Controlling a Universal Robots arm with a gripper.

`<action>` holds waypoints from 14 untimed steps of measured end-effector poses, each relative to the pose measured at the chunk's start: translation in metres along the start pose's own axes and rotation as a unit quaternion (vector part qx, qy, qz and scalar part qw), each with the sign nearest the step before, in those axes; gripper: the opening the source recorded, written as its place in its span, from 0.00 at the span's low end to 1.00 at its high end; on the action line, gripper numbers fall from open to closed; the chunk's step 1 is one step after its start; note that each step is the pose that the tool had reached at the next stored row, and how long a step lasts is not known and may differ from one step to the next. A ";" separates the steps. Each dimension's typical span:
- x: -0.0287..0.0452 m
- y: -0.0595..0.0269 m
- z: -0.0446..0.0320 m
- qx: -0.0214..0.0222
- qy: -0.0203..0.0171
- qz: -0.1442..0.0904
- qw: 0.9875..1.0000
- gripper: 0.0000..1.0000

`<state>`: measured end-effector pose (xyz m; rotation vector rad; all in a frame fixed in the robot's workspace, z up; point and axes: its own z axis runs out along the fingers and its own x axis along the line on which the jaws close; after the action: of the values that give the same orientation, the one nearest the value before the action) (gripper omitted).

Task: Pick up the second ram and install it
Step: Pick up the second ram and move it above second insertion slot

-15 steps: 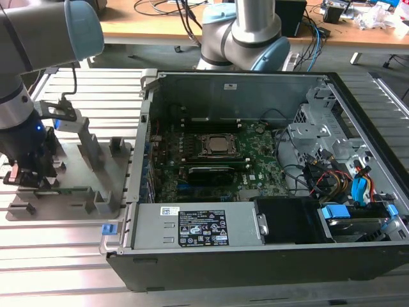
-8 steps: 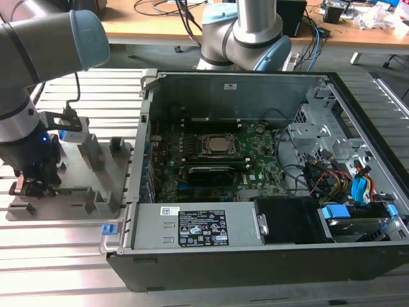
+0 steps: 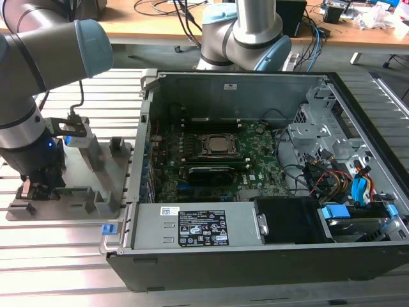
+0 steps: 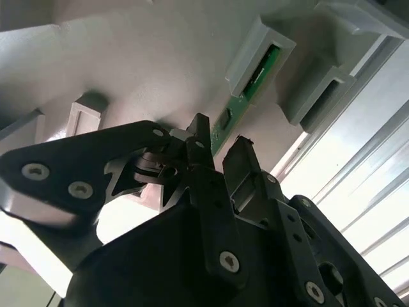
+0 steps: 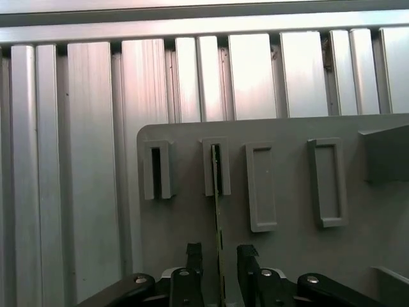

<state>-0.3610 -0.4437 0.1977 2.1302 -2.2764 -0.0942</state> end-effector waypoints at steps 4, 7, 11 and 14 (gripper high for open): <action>0.0000 0.0000 0.0001 0.010 -0.001 0.000 1.000 0.36; -0.0001 0.0002 0.0003 0.020 -0.001 0.000 1.000 0.36; 0.0000 0.0007 0.0006 0.028 -0.002 -0.001 1.000 0.36; -0.0039 0.0059 0.0010 0.028 -0.001 -0.001 1.000 0.36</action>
<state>-0.3667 -0.4394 0.1971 2.1595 -2.3063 -0.0337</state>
